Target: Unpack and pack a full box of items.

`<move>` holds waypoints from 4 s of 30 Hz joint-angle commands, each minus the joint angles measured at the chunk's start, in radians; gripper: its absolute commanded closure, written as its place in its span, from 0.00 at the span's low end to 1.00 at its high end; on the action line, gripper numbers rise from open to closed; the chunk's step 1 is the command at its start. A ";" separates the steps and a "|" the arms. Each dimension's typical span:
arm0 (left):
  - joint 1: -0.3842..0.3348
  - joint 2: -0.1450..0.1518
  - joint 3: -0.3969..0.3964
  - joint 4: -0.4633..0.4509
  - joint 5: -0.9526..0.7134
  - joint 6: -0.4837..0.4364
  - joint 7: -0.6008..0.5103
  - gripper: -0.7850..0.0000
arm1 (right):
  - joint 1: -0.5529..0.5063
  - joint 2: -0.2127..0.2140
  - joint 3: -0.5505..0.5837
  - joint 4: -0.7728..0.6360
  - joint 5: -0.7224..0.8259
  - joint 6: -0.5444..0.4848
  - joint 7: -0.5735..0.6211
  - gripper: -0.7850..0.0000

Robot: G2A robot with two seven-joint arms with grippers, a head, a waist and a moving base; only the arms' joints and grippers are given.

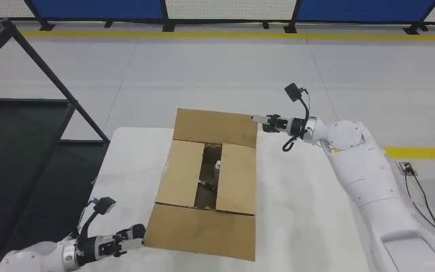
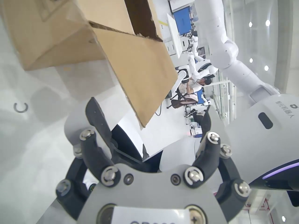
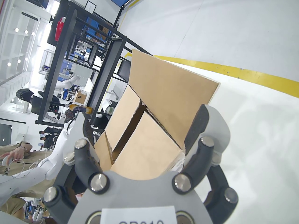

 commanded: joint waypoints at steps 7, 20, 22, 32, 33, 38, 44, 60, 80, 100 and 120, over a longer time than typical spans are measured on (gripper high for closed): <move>-0.048 0.030 0.089 -0.016 -0.011 -0.006 0.006 0.00 | 0.063 -0.045 -0.057 0.154 -0.013 -0.025 -0.088 0.00; -0.038 0.082 0.088 -0.063 -0.135 -0.018 0.018 0.00 | 0.083 -0.094 -0.074 0.283 0.050 -0.029 -0.072 0.00; -0.029 0.090 0.081 -0.083 -0.156 -0.025 0.025 0.00 | 0.083 -0.100 -0.064 0.295 0.090 -0.035 -0.028 0.00; -0.012 0.118 0.054 -0.102 -0.190 -0.050 0.050 0.00 | 0.090 -0.110 -0.013 0.313 0.243 -0.102 0.110 0.00; -0.012 0.120 0.051 -0.099 -0.190 -0.055 0.055 0.00 | 0.093 -0.109 -0.010 0.315 0.250 -0.110 0.118 0.00; -0.007 0.129 0.038 -0.078 -0.208 -0.081 0.081 0.00 | 0.101 -0.104 0.012 0.310 0.294 -0.155 0.159 0.00; -0.016 0.129 0.026 -0.035 -0.273 -0.105 0.105 0.00 | 0.105 -0.092 0.011 0.243 0.307 -0.127 0.202 0.00; -0.167 0.099 0.134 0.007 -0.216 -0.071 0.250 0.00 | 0.084 -0.067 -0.092 0.033 0.356 -0.002 0.326 0.00; -0.193 0.083 0.159 -0.021 -0.120 0.003 0.438 0.00 | 0.033 -0.047 -0.085 -0.102 0.350 0.155 0.337 0.00; -0.352 0.020 0.330 0.027 0.075 0.117 0.767 0.00 | -0.148 -0.008 -0.070 -0.413 0.303 0.550 0.258 0.00; -0.389 -0.018 0.376 0.048 0.155 0.116 0.831 0.00 | -0.313 0.019 -0.022 -0.563 0.351 0.642 0.187 0.00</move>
